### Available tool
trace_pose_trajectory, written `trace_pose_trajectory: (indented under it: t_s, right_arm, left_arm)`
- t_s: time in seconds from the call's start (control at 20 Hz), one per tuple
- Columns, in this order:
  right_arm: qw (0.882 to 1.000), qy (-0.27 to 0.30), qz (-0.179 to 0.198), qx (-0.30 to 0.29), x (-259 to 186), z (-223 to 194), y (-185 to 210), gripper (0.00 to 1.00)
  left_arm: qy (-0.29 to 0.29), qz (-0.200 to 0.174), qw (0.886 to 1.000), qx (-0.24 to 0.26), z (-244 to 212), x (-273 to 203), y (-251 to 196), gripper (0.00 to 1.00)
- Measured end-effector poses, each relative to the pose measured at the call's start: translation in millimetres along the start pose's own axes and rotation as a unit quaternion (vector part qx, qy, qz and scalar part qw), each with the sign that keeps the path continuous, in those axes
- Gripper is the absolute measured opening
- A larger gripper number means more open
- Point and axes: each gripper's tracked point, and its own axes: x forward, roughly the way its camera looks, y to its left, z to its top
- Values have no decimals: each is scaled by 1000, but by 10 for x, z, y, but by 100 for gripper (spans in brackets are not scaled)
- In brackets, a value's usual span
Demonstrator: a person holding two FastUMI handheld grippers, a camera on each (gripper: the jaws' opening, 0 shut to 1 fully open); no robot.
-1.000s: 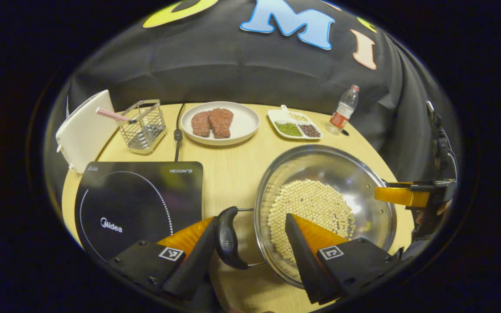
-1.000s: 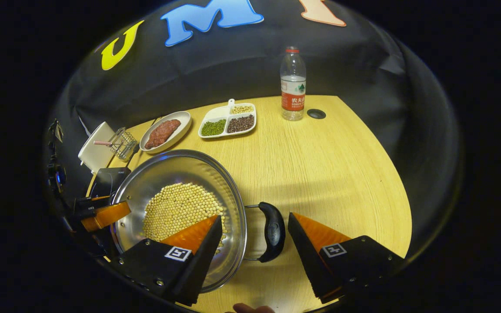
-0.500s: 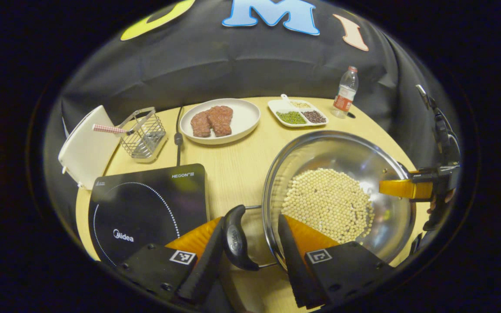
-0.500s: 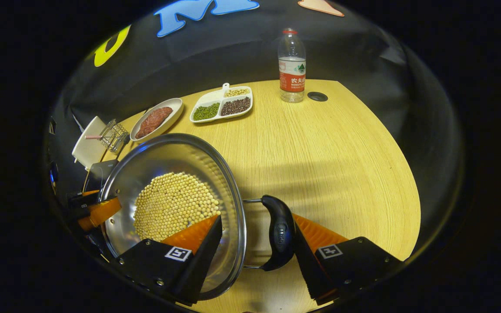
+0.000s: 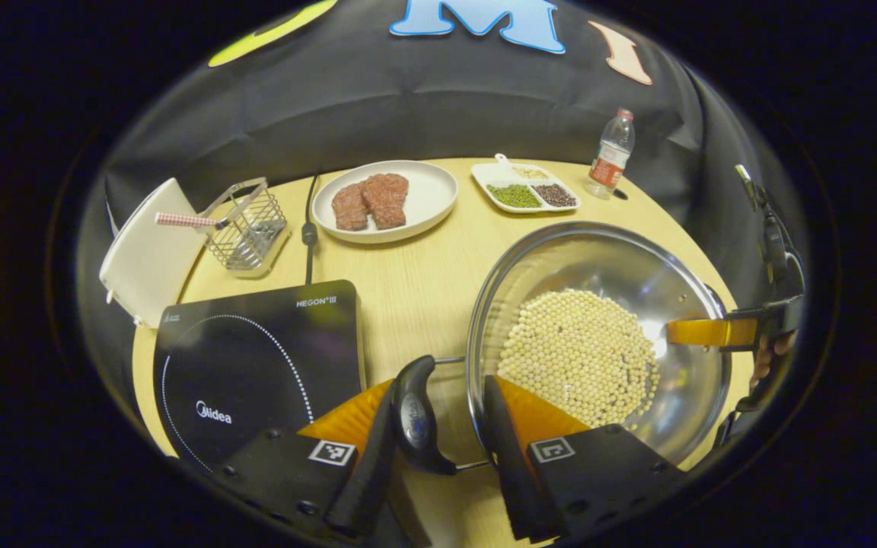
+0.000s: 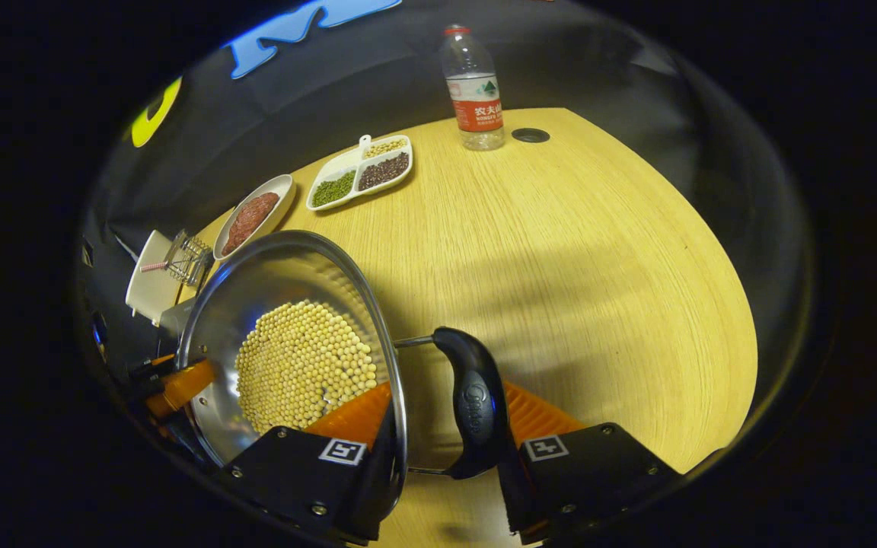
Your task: First push the handle of the pot to place it horizontally, then grasp the pot with both hands and set it on the induction cooktop.
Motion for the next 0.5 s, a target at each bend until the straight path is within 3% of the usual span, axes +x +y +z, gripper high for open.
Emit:
trace_pose_trajectory:
  t_s: [0.05,0.1,0.5]
  right_arm:
    - [1000,-1,-1,7,8,10,-5,61]
    - [1000,2,0,9,-27,-17,7,55]
    - [1000,9,-2,6,-71,9,-4,55]
  left_arm:
    - [-1,-1,1000,0,-3,14,5,68]
    - [-1,0,1000,0,20,-5,4,66]
    - [-4,0,1000,0,46,-160,2,60]
